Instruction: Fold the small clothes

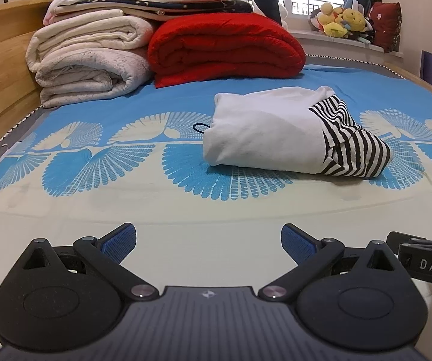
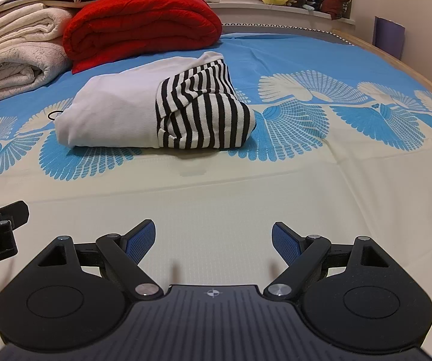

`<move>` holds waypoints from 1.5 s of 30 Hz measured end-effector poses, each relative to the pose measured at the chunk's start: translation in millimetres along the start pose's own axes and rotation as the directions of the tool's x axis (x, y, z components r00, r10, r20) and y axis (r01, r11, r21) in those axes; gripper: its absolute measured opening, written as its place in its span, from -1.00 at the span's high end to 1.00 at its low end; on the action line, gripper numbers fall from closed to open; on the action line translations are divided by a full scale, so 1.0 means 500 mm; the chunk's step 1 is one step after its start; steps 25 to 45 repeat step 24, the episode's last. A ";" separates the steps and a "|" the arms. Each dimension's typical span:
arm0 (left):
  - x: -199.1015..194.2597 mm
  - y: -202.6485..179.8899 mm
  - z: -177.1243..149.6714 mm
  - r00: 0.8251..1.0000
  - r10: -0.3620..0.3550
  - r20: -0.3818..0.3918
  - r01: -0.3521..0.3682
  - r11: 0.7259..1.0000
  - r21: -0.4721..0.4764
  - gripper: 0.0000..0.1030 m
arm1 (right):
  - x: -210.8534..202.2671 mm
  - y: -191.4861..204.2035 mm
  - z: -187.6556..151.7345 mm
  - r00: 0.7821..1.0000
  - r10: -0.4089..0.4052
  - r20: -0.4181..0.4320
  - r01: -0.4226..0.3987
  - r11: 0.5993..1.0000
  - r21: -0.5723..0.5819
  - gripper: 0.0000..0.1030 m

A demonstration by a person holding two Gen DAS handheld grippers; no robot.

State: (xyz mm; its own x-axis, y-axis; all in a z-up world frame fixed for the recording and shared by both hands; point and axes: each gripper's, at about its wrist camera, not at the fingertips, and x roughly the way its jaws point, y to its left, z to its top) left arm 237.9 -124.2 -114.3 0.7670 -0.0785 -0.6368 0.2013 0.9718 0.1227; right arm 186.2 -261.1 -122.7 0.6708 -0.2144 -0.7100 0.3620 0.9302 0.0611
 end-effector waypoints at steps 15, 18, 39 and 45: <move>0.003 -0.002 -0.002 1.000 0.002 -0.008 -0.002 1.000 0.005 -0.99 | -0.001 0.002 -0.003 1.000 0.010 -0.005 -0.010 1.000 -0.006 -0.66; 0.002 -0.001 -0.002 1.000 0.003 -0.003 -0.003 1.000 0.000 -0.99 | -0.001 0.004 -0.004 1.000 0.012 -0.007 -0.012 1.000 -0.009 -0.66; 0.001 0.001 -0.001 1.000 0.008 -0.001 -0.008 1.000 -0.002 -0.99 | -0.001 0.003 -0.002 1.000 0.019 -0.014 -0.019 1.000 -0.009 -0.66; 0.001 0.001 -0.001 1.000 0.008 -0.001 -0.008 1.000 -0.002 -0.99 | -0.001 0.003 -0.002 1.000 0.019 -0.014 -0.019 1.000 -0.009 -0.66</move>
